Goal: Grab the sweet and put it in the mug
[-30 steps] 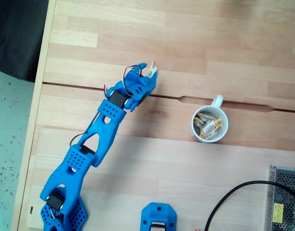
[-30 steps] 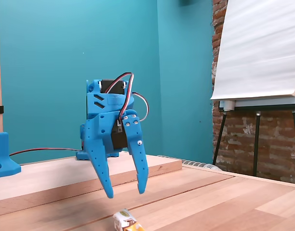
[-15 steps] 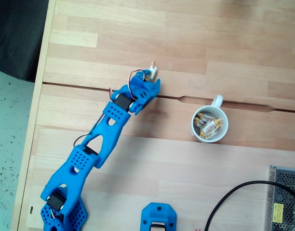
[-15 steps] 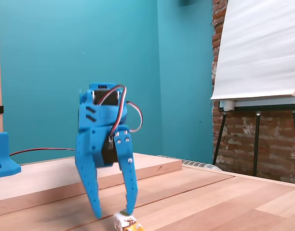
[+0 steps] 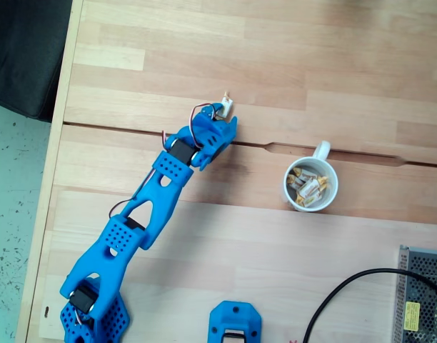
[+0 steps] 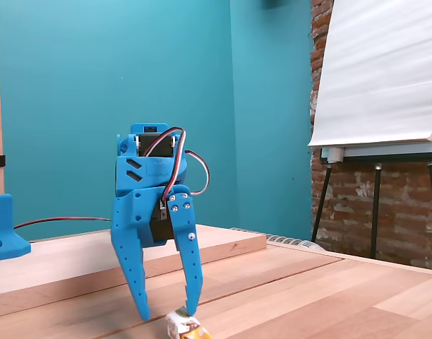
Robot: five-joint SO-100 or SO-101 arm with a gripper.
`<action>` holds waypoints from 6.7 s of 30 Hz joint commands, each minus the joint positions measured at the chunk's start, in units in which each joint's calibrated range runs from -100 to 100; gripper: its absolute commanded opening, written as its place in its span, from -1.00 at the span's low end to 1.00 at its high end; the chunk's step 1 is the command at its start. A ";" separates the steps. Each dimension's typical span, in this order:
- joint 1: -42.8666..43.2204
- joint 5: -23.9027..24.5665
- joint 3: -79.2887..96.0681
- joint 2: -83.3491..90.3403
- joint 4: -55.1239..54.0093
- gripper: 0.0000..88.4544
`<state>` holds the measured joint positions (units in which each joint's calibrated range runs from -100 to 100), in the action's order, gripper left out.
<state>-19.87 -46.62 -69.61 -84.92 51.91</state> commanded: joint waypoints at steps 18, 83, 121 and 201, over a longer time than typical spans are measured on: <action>2.00 0.10 -9.07 0.33 -0.78 -0.62; 1.42 2.00 -22.00 6.95 0.51 -0.92; -24.36 -3.17 -3.72 27.44 23.65 -0.91; 14.06 9.77 95.48 103.25 0.51 -0.90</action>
<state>-7.98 -36.75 10.26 8.81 59.56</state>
